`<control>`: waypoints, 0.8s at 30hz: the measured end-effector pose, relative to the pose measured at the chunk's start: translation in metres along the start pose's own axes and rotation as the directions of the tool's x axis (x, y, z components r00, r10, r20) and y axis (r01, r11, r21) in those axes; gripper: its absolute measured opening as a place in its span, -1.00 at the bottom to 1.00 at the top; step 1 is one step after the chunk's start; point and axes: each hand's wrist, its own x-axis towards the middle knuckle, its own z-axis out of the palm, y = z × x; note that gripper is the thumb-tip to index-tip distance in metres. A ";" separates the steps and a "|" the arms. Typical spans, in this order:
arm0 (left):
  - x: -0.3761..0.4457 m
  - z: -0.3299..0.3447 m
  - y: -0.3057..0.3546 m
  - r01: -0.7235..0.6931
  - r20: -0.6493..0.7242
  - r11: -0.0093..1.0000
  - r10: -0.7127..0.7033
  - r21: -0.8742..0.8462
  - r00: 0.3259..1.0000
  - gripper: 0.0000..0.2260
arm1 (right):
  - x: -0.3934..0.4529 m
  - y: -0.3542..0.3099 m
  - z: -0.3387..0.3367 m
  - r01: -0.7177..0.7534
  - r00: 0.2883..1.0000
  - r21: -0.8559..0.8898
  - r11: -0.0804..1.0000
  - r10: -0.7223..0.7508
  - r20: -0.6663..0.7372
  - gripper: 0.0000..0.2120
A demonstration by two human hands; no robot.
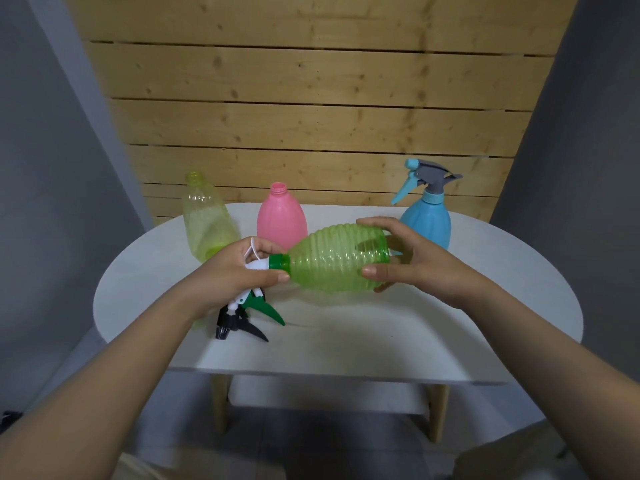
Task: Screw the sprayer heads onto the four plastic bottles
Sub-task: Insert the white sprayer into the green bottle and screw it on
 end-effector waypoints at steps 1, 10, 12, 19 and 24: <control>-0.001 0.001 0.002 -0.022 0.006 1.000 0.022 0.005 1.000 -0.67 | 0.000 0.000 0.001 -0.013 1.000 -0.012 1.000 0.013 -0.020 -0.40; -0.003 0.003 0.002 -0.095 -0.008 0.995 0.095 0.045 0.995 -0.71 | 0.002 0.007 0.006 -0.175 0.984 -0.054 0.983 0.174 -0.026 -0.30; -0.002 0.001 0.001 -0.047 -0.007 0.998 0.047 0.030 0.999 -0.70 | 0.002 0.007 0.005 -0.120 0.993 -0.037 0.992 0.119 -0.012 -0.28; -0.001 -0.002 -0.001 -0.005 -0.016 1.000 0.004 -0.024 1.000 -0.60 | 0.003 0.003 0.001 -0.023 0.999 0.035 0.999 0.024 -0.024 -0.37; -0.004 0.000 0.002 -0.075 0.019 0.997 0.075 -0.011 0.997 -0.60 | 0.003 0.001 0.004 -0.106 0.990 -0.081 0.991 0.097 -0.106 -0.30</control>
